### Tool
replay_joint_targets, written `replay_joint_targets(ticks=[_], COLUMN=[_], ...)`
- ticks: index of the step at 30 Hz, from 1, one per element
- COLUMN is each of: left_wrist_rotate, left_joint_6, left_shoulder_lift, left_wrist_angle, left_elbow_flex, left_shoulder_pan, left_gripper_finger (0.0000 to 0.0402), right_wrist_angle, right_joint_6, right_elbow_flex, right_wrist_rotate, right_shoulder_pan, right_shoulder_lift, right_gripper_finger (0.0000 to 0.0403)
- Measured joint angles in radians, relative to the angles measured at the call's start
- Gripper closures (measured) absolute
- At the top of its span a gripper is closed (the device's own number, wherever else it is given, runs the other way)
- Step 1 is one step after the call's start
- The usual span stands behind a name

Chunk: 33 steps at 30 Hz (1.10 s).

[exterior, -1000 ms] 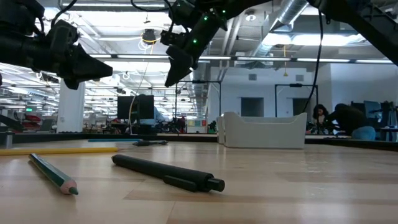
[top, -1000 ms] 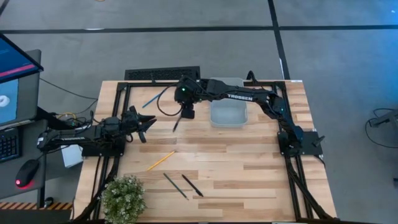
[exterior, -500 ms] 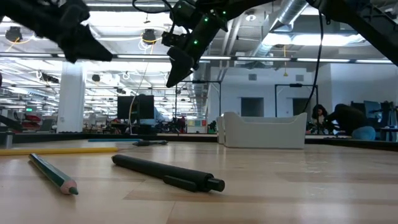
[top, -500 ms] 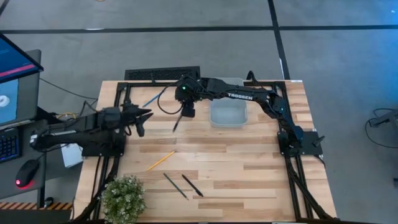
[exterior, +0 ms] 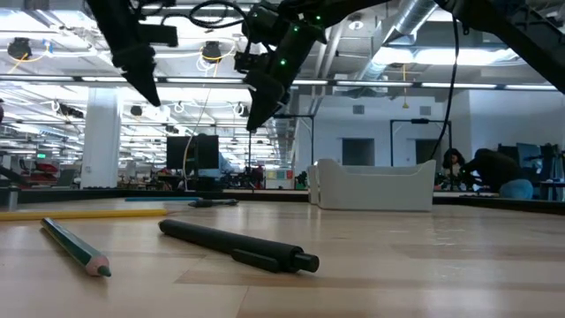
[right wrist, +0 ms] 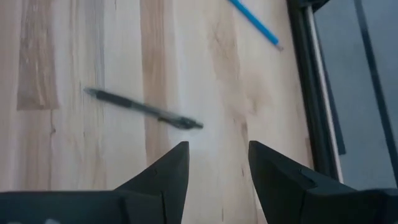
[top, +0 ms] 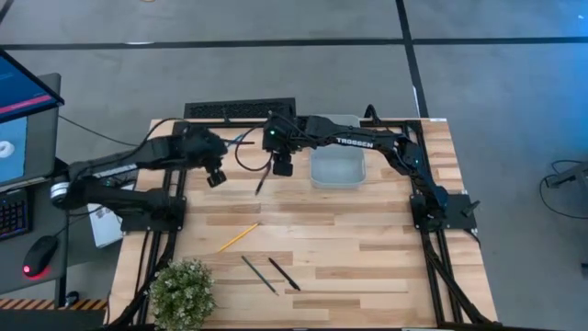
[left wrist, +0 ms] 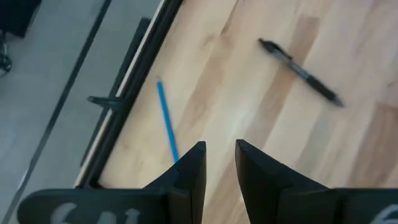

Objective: Sort pens & pencils
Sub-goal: Put the top black pen into the top bin

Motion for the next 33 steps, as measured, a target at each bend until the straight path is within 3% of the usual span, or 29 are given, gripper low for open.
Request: replay_joint_targets(ticks=[5, 11, 15, 22, 27, 33], left_wrist_rotate=[0.013, 0.129, 0.139, 0.301, 0.242, 0.216], left_joint_6=[0.004, 0.018, 0.021, 0.018, -0.04, -0.178], left_shoulder_lift=[0.059, 0.064, 0.064, 0.064, 0.064, 0.064], left_wrist_angle=[-0.028, -0.032, -0.027, 0.062, 0.104, 0.115], left_elbow_flex=[0.014, 0.014, 0.014, 0.014, 0.014, 0.014], left_shoulder_pan=[0.049, 0.091, 0.11, 0.156, 0.178, 0.188], left_gripper_finger=[0.0323, 0.0323, 0.0313, 0.0241, 0.0182, 0.0153], right_wrist_angle=[-0.073, -0.115, -0.147, -0.149, -0.193, -0.208], right_joint_6=[0.022, 0.046, 0.067, 0.059, 0.059, 0.059], right_elbow_flex=[0.0, -0.001, -0.001, 0.0, -0.001, 0.0], right_wrist_rotate=[-0.006, -0.062, -0.084, -0.149, -0.158, -0.158], right_shoulder_pan=[-0.007, -0.043, -0.079, -0.084, -0.076, -0.076], right_shoulder_lift=[0.0, 0.0, -0.009, -0.038, -0.073, -0.128], right_gripper_finger=[0.0214, 0.0214, 0.0214, 0.0214, 0.0214, 0.0214])
